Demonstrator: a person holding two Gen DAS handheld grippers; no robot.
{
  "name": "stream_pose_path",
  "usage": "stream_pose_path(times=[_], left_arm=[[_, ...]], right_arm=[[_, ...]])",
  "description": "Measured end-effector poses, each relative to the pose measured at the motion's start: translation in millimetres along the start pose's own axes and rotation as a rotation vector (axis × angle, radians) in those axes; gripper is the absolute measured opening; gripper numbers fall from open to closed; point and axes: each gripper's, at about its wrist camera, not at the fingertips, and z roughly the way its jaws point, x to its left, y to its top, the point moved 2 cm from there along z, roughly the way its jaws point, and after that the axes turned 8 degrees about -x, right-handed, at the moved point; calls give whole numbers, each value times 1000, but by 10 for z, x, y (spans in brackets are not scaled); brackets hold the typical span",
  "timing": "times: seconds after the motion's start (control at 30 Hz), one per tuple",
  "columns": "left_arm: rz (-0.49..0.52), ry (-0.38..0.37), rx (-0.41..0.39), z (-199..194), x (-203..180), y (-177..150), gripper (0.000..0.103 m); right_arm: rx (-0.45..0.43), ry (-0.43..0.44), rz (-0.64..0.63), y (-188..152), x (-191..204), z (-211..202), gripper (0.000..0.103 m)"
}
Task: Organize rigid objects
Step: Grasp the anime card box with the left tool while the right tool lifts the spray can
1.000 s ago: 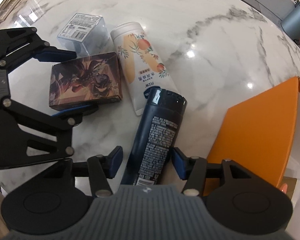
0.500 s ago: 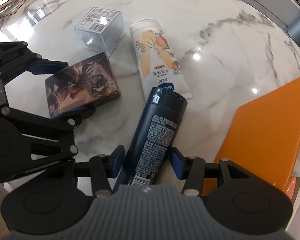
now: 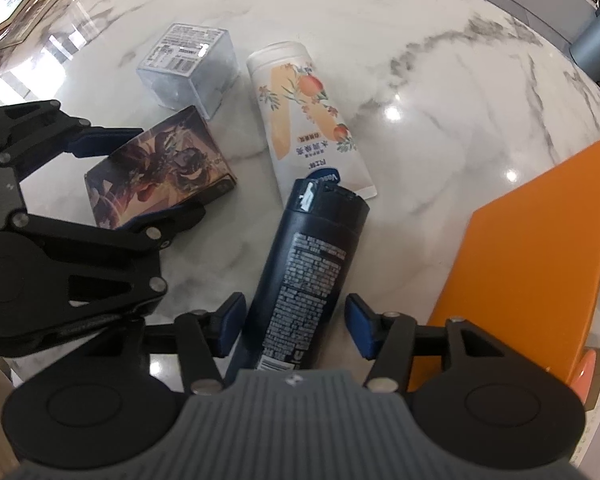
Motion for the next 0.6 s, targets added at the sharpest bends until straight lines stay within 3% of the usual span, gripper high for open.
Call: stream_pose_path(times=[0.1,0.27,0.6], left_arm=[[-30,29,34,-11,-18,11,72],[-165,88,141,-49,20,12,70],[-325,125,104,-325,60,-117,69]], right_arm=[[-12,-4,11,-30,-11,-25,49],[-34,-23,49,-86,-19,-59,46],[-122,-8,53,-266,67,-200,43]])
